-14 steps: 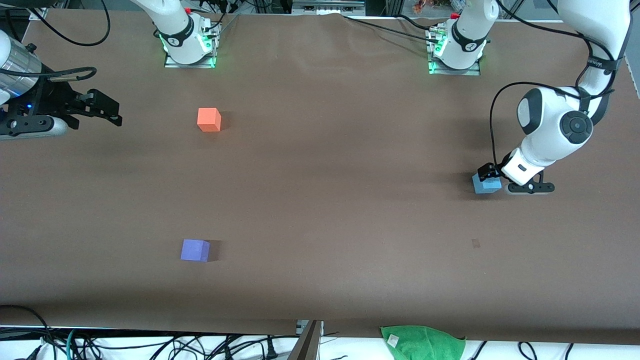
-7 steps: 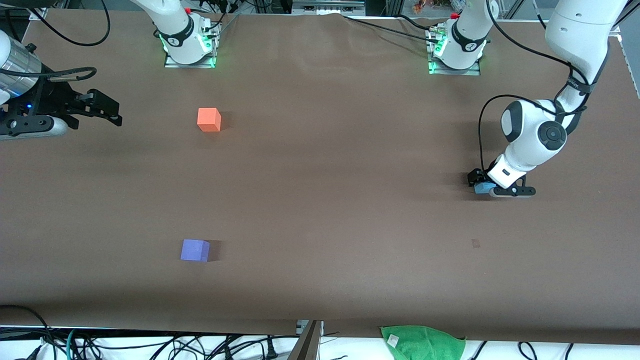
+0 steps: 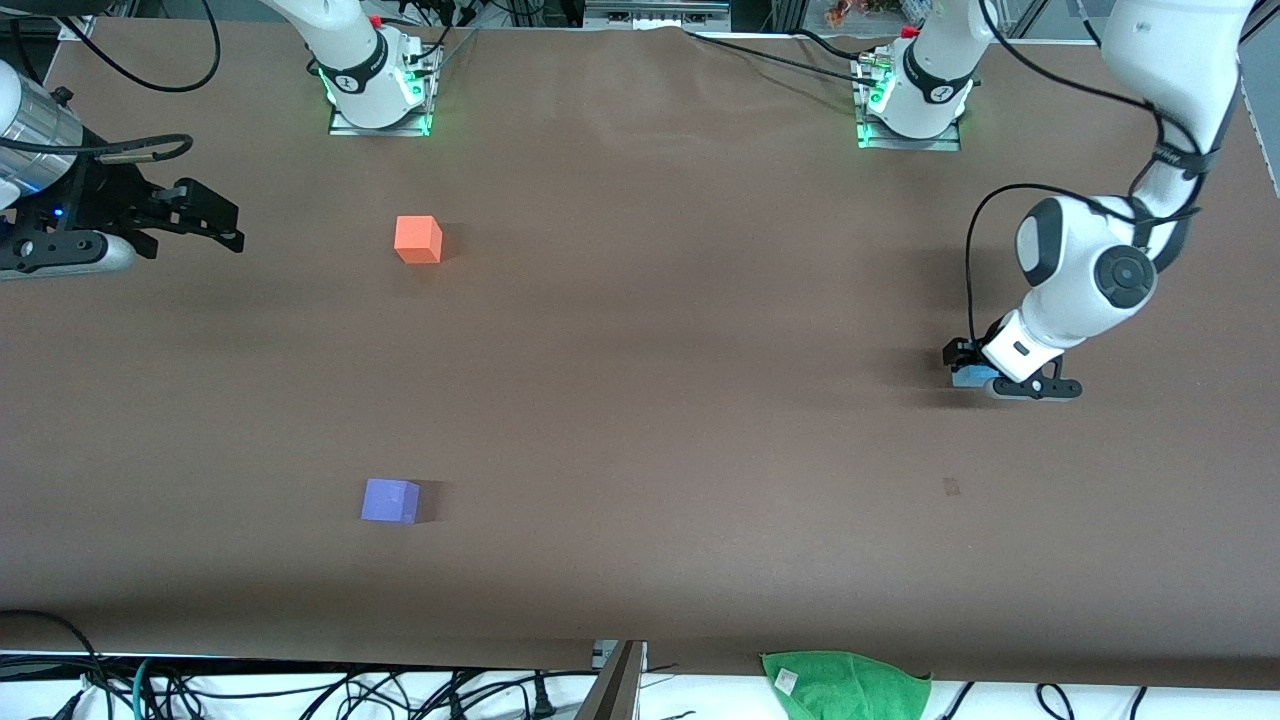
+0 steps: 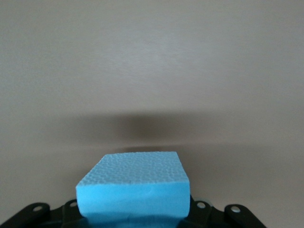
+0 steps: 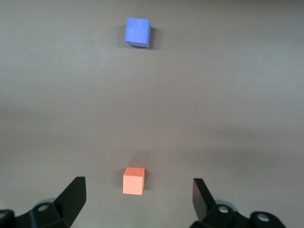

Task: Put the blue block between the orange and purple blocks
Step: 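Carry the cube toward the table middle and set it down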

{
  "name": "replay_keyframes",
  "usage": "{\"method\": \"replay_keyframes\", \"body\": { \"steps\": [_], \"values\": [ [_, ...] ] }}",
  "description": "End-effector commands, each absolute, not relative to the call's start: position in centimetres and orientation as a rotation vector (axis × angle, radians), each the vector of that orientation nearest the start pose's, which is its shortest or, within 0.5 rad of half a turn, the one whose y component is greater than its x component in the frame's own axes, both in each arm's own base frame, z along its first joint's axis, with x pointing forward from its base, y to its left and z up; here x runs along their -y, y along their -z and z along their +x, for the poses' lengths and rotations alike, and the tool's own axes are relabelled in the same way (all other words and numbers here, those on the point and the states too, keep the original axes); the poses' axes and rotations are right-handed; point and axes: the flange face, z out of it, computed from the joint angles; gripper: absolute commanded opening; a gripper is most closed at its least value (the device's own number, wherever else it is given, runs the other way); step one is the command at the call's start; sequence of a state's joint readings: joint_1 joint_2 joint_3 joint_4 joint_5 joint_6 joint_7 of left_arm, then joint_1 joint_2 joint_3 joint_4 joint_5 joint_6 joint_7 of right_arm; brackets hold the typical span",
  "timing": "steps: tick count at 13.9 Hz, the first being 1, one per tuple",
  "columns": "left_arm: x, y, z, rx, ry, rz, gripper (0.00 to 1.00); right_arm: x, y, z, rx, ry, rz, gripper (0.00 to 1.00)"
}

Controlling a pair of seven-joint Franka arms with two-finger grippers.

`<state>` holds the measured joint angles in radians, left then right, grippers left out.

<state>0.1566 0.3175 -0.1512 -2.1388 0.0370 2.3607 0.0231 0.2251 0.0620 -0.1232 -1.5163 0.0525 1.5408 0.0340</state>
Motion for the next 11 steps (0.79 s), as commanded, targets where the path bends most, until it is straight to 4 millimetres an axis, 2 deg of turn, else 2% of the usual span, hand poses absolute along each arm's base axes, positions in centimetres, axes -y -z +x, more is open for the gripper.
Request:
{"method": "replay_keyframes", "body": {
  "steps": [1,3,4,5,6,7,8,11],
  "values": [
    [2.7,-33.2,59.4,-0.116,-0.282,-3.132,0.23,-6.4,-61.7,56.7,0.105,-0.067,-3.106,1.0],
    [6.2,-38.3,60.8,-0.184,-0.326,-3.14,0.23,-6.5,-61.6,56.7,0.095,-0.072,-3.106,1.0],
    [9.1,-40.4,61.1,-0.203,-0.305,-3.148,0.23,-6.5,-61.6,56.7,0.093,-0.072,-3.108,1.0],
    [12.2,-41.5,61.1,-0.199,-0.278,-3.161,0.23,-6.5,-61.6,56.7,0.09,-0.069,-3.111,1.0],
    [16.6,-42.1,60.5,-0.249,-0.263,-3.167,0.23,-6.4,-61.6,56.7,0.088,-0.069,-3.113,0.99],
    [20.2,-41.4,60.0,-0.253,-0.28,-3.172,0.23,-6.4,-61.6,56.7,0.088,-0.069,-3.113,1.0],
    [24.9,-40.5,59.5,-0.222,-0.293,-3.176,0.23,-6.4,-61.6,56.7,0.088,-0.069,-3.113,0.99],
    [37.2,-37.1,58.2,-0.096,-0.34,-3.193,0.23,-6.4,-61.6,56.7,0.088,-0.072,-3.114,1.0]
  ]
}}
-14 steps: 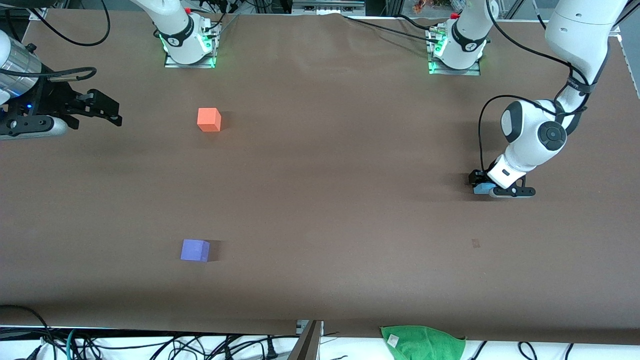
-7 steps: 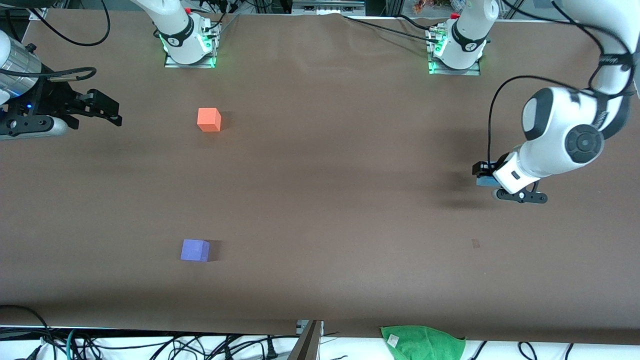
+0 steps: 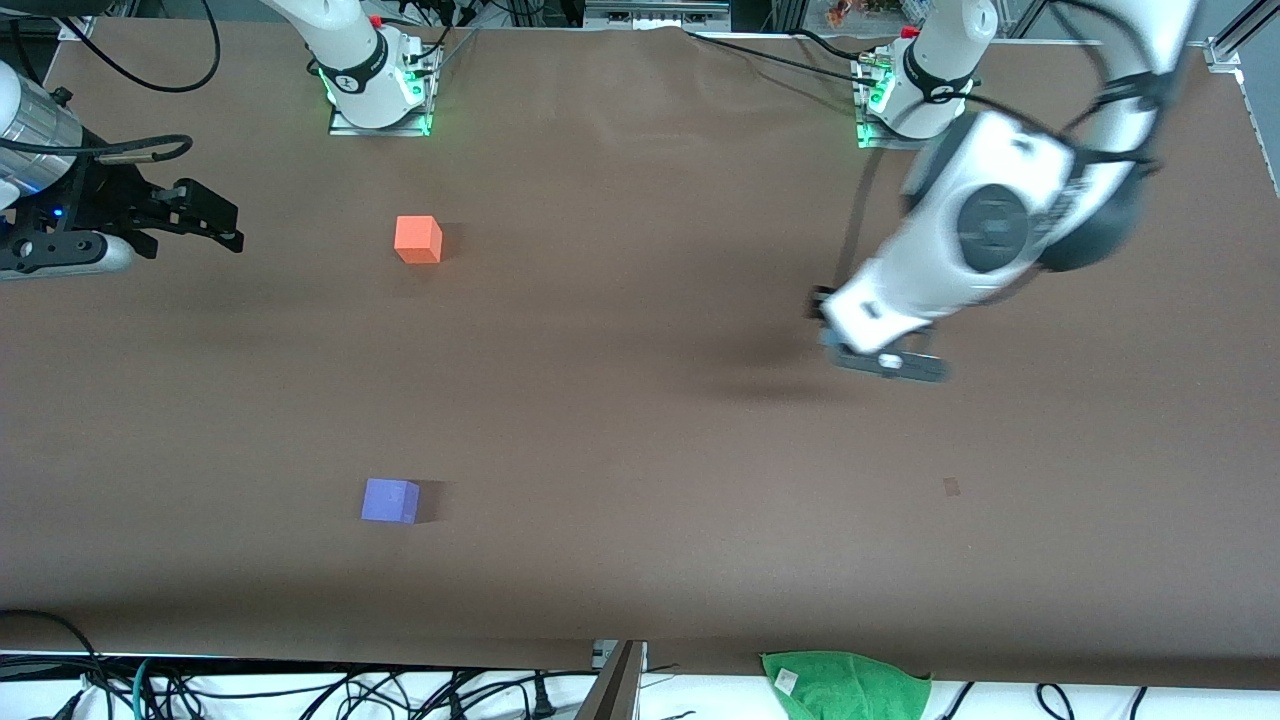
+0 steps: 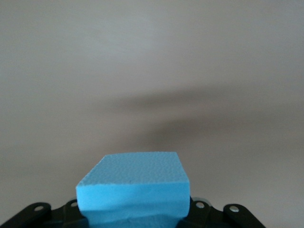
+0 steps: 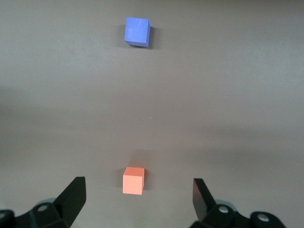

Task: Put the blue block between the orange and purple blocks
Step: 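Carry the cube toward the table middle and set it down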

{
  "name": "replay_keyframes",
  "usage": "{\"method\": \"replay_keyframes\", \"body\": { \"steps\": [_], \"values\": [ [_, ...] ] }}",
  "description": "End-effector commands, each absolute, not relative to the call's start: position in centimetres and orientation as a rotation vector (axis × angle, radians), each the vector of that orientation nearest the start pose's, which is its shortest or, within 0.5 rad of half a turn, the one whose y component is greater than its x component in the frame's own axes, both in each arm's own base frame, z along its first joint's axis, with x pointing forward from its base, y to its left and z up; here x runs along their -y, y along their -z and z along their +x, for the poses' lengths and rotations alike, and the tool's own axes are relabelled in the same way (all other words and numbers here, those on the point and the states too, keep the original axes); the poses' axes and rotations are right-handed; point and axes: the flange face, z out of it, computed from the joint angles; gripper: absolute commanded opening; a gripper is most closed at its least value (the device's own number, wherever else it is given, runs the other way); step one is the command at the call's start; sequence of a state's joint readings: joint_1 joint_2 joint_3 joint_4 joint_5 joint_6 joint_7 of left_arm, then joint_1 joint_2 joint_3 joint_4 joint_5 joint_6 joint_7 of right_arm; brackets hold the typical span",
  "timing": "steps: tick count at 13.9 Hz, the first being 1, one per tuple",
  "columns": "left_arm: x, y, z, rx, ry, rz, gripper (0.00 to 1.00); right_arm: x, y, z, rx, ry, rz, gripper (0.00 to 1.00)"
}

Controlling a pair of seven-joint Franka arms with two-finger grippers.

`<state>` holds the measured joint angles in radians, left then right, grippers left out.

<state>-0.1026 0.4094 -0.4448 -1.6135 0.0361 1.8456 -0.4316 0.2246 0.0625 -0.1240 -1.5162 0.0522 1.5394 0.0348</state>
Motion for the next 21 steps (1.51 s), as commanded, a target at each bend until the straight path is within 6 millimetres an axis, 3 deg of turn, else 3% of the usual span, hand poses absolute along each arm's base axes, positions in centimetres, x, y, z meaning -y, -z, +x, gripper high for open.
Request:
{"method": "replay_keyframes", "body": {
  "steps": [1,4,7,9,11,12,13,15,17,19,20,21],
  "values": [
    [40.5,-36.0,58.1,-0.059,-0.328,-3.219,0.23,-6.4,-61.7,56.7,0.085,-0.067,-3.116,0.99],
    [47.6,-30.6,56.7,-0.08,-0.216,-3.336,0.24,-6.2,-61.7,56.8,0.078,-0.062,-3.117,0.99],
    [51.8,-24.8,54.7,-0.044,-0.069,-3.335,0.24,-5.2,-61.4,56.9,0.047,-0.073,-3.118,1.0],
    [53.6,-21.3,53.0,-0.004,0.032,-3.279,0.24,-5.1,-60.9,57.4,0.068,-0.07,-3.119,0.99],
    [54.2,-19.8,52.3,0.03,0.055,-3.265,0.24,-5.2,-60.9,57.4,0.07,-0.07,-3.118,0.99],
    [54.4,-19.2,52.1,0.034,0.051,-3.263,0.34,-5.4,-60.9,57.4,0.061,-0.071,-3.113,0.99],
    [54.7,-19.0,51.6,0.017,0.051,-3.26,0.99,-6.0,-61.0,57.4,0.07,-0.069,-3.118,0.99],
    [54.8,-19.5,51.7,0.017,0.059,-3.266,1.0,-6.0,-60.9,57.3,0.068,-0.078,-3.115,1.0],
    [54.3,-22.0,52.7,0.04,0.09,-3.279,1.0,-5.7,-60.9,57.4,0.054,-0.077,-3.106,0.99],
    [53.0,-26.9,53.8,0.07,0.112,-3.277,1.0,-6.2,-60.3,58.3,0.066,-0.036,-3.107,0.99],
    [51.7,-29.6,54.6,0.083,0.095,-3.253,1.0,-6.5,-57.6,60.4,0.075,-0.018,-3.112,1.0],
    [50.3,-32.4,55.4,0.1,0.096,-3.243,1.0,-6.6,-56.5,61.1,0.099,-0.033,-3.117,1.0]
  ]
}}
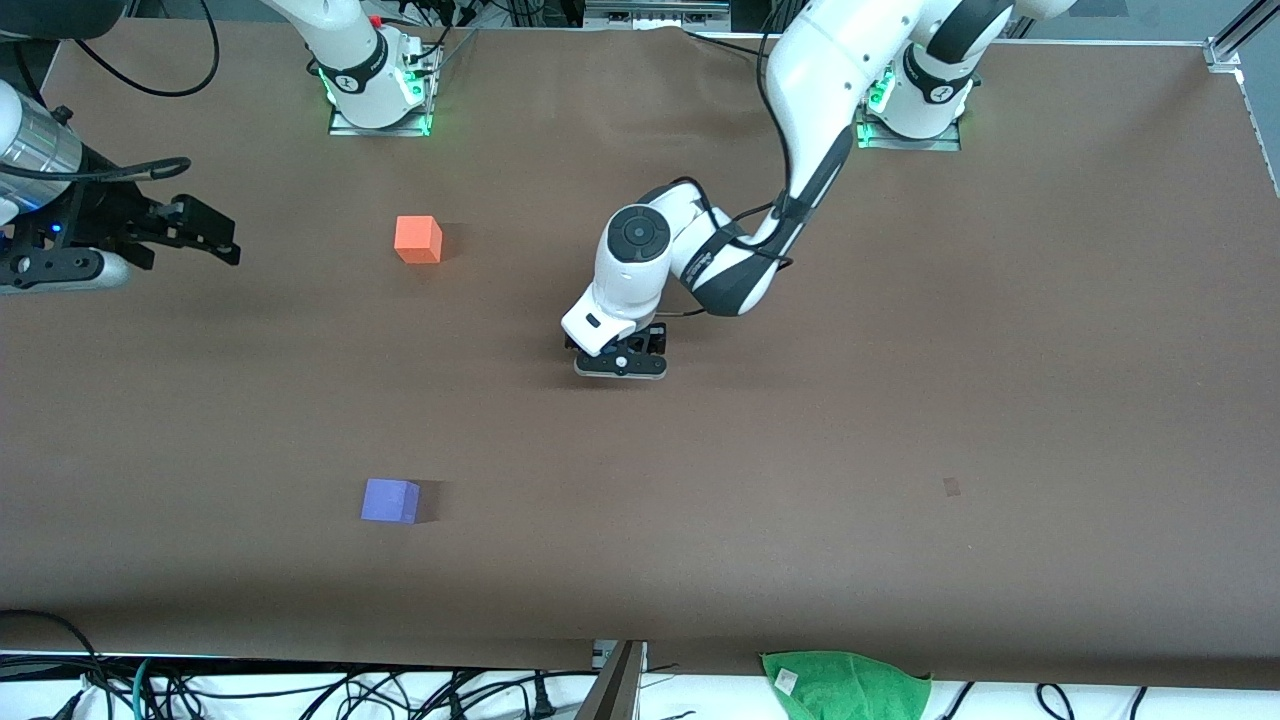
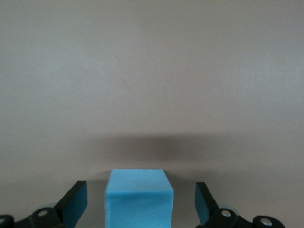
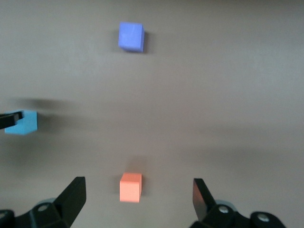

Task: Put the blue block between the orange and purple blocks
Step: 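Carry the cube toward the table middle and set it down, then withdraw the left gripper while the right gripper reaches the blue cube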

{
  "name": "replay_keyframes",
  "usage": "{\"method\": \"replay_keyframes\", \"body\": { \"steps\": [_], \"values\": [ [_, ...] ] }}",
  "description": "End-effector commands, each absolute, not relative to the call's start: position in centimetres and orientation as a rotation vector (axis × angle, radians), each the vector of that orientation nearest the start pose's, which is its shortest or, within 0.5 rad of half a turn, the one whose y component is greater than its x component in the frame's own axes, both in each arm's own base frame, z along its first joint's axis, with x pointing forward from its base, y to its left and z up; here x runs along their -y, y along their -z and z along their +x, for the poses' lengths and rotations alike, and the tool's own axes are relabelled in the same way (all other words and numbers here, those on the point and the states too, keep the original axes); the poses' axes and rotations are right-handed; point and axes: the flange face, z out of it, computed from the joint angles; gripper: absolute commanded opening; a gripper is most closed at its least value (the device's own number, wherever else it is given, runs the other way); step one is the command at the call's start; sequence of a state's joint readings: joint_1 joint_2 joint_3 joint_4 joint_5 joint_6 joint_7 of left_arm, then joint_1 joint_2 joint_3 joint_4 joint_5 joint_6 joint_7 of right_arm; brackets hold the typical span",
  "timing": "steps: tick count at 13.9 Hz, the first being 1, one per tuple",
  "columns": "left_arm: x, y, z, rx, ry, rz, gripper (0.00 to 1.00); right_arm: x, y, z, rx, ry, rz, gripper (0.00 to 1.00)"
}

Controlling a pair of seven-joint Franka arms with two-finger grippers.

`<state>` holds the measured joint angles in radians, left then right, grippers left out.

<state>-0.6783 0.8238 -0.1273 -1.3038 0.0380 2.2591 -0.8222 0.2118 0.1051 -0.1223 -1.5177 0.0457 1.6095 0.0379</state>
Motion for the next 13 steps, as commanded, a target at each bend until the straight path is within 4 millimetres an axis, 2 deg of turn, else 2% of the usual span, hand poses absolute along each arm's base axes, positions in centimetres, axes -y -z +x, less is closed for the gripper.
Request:
{"method": "replay_keyframes", "body": {
  "steps": [1,4,5,6,7,8,10,13],
  "values": [
    [48.4,-34.7,56.4,0.135,0.092,-3.229,1.0,-6.7,-56.7,61.1,0.085,-0.022,-3.114,1.0],
    [41.8,-40.5,58.8,0.251,0.02,-3.159,1.0,-7.1,-56.7,61.2,0.097,-0.015,-3.115,1.0],
    [38.8,-42.0,60.0,0.318,-0.004,-3.138,1.0,-7.2,-56.1,61.4,0.101,-0.031,-3.115,1.0],
    [36.1,-42.6,61.0,0.333,-0.039,-3.115,1.0,-7.9,-54.9,61.4,0.122,-0.072,-3.116,1.0],
    [33.8,-42.7,61.4,0.291,-0.101,-3.086,1.0,-9.7,-52.7,61.6,0.185,-0.152,-3.117,1.0],
    [31.1,-43.6,61.8,0.23,-0.155,-3.067,1.0,-11.4,-51.8,60.8,0.242,-0.243,-3.118,1.0],
    [25.7,-45.9,62.9,0.155,-0.2,-3.064,1.0,-14.4,-51.5,60.4,0.282,-0.233,-3.116,0.99],
    [20.5,-49.0,63.1,0.058,-0.194,-3.066,1.0,-20.7,-48.3,60.1,0.24,-0.234,-3.135,1.0]
  ]
}}
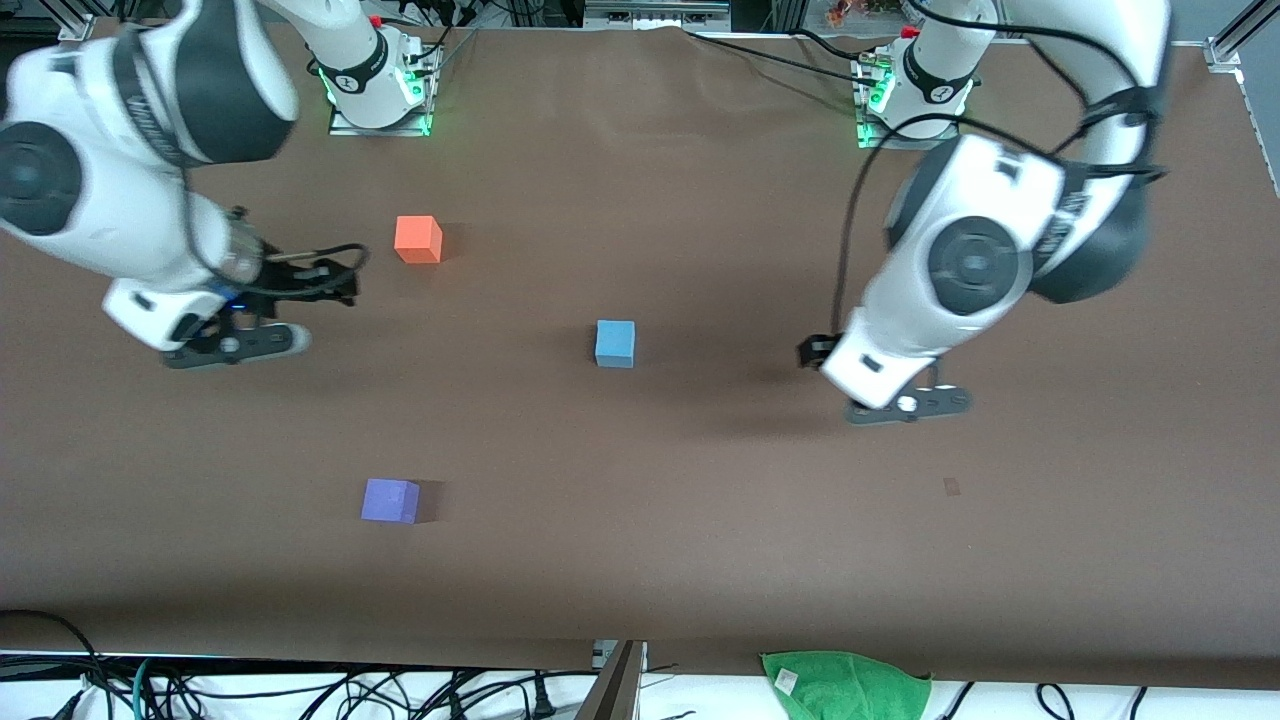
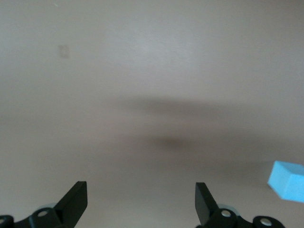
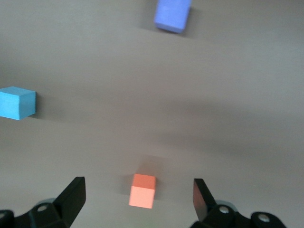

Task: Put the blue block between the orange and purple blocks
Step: 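Withdraw the left gripper while the right gripper reaches the blue cube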

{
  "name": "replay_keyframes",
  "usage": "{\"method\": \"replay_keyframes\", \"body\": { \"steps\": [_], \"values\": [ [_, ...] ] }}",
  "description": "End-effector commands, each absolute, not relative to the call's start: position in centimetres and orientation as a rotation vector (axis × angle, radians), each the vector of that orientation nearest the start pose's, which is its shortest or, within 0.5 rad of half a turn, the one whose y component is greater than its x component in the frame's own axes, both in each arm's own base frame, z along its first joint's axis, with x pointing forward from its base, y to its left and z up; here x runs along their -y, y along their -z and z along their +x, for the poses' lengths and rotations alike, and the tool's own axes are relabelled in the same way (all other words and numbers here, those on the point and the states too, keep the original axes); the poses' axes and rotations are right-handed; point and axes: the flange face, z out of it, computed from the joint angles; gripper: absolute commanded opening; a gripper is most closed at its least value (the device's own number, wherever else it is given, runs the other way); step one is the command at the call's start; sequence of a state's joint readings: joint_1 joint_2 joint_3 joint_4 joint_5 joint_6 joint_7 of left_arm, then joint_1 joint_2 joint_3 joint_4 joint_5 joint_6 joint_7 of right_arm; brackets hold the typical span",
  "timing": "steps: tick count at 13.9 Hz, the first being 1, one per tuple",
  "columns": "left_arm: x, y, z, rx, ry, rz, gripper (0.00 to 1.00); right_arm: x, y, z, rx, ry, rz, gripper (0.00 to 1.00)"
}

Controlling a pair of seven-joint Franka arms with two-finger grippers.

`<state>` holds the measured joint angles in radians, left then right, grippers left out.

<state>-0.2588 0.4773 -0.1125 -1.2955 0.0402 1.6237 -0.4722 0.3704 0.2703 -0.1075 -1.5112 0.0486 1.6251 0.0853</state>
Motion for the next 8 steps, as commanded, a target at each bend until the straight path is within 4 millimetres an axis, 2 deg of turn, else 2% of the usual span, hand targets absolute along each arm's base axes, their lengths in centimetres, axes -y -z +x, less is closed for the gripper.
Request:
{"method": "replay_keyframes", "body": {
  "steps": [1,4,6,8],
  "values": [
    [18.3,-50.4,63.2,0.006,-0.181,-3.07,1.0,-23.4,-47.0,59.8,0.226,-0.23,-3.128,0.99],
    [11.0,-53.8,60.9,0.02,-0.155,-3.089,1.0,-29.8,-42.2,59.4,0.051,-0.243,-3.072,1.0],
    [8.8,-55.3,59.2,-0.054,-0.143,-3.094,1.0,-34.2,-39.2,58.8,-0.066,-0.194,-3.057,1.0],
    [6.8,-55.9,57.4,-0.049,-0.109,-3.114,1.0,-39.0,-35.4,57.5,-0.12,-0.146,-3.061,0.99]
  ]
}}
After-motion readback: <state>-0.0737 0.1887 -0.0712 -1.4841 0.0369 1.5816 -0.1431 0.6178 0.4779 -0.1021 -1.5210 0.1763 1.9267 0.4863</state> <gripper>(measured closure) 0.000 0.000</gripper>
